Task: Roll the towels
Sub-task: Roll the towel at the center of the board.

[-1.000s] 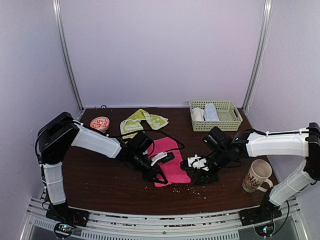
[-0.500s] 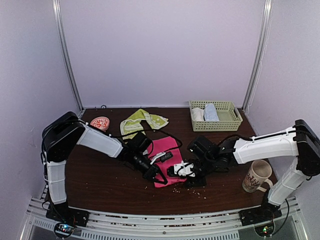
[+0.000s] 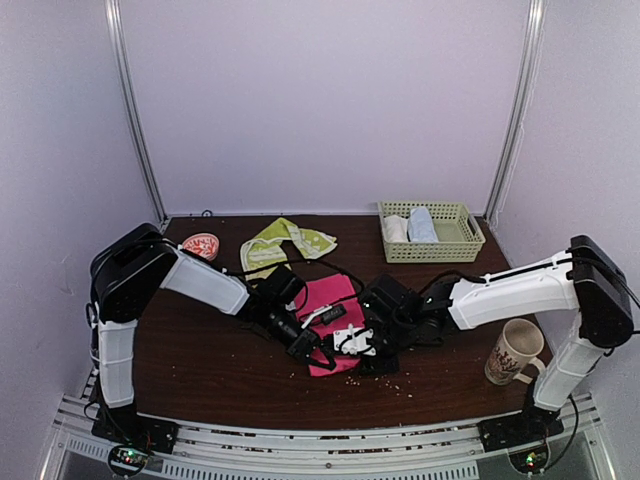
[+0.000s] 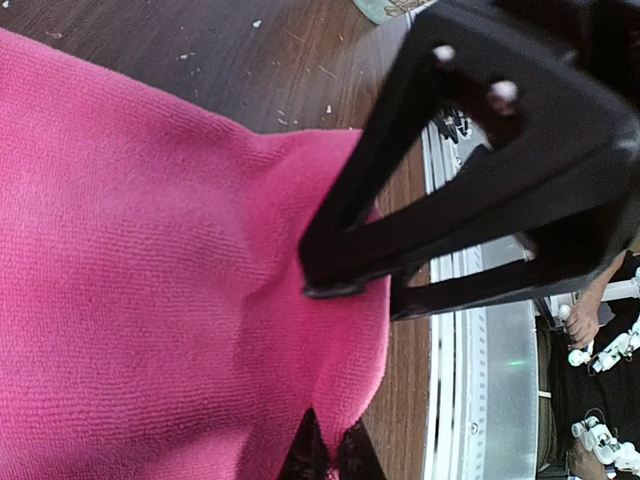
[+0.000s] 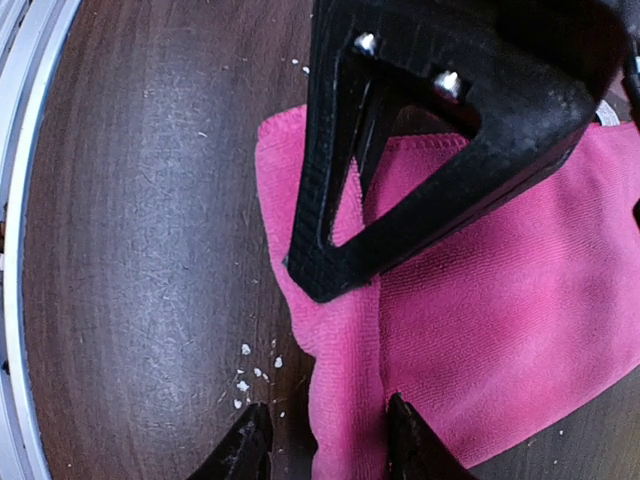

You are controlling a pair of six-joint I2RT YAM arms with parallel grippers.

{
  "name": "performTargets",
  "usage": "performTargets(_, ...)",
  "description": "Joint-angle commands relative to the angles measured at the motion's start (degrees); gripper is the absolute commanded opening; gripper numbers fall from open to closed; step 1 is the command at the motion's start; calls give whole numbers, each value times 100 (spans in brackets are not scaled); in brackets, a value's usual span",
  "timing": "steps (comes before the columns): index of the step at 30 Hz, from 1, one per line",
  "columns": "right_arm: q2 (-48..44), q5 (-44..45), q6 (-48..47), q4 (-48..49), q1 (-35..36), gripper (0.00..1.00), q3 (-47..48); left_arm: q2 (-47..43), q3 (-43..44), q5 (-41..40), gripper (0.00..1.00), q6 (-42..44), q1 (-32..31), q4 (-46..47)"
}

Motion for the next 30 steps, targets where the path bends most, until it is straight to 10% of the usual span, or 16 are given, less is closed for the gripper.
performTargets(1, 227, 119, -1, 207, 33, 39, 34, 39, 97, 255, 0, -23, 47, -14)
performTargets(12, 318, -975, 86, -651, -102, 3, 178, -165, -40, 254, 0, -23, 52, -979)
performTargets(30, 2139, -3461, -494, -2741, -1323, 0, 1402, 351, 226, 408, 0, -331, 114, -1490)
